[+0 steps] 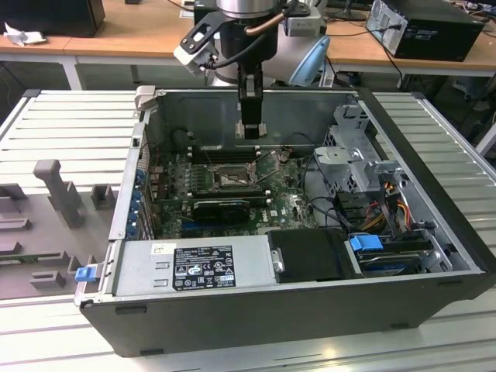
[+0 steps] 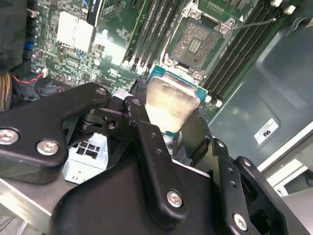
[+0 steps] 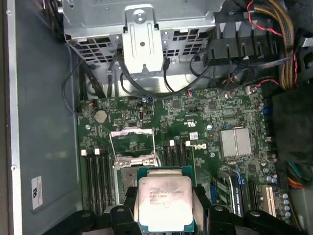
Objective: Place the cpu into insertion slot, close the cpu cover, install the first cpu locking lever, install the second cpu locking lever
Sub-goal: 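Place the cpu into insertion slot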
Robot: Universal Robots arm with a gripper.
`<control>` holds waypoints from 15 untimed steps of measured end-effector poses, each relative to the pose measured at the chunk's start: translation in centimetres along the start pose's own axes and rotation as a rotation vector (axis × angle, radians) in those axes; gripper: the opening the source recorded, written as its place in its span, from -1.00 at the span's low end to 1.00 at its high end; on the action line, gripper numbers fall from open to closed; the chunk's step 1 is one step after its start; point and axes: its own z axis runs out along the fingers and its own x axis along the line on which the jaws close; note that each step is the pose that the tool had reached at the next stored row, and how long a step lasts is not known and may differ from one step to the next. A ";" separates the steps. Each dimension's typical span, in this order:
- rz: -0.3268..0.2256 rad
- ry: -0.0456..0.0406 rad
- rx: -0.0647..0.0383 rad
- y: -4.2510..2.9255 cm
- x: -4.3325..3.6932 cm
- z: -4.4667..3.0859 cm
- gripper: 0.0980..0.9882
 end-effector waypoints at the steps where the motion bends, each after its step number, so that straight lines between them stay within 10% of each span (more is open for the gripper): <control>1: -0.012 0.0012 0.000 -0.04 0.00 0.18 -0.03; 3: -0.085 0.0092 0.001 -0.15 -0.01 0.75 -0.03; 15: -0.109 0.0174 0.001 -1.75 -0.13 4.55 -0.03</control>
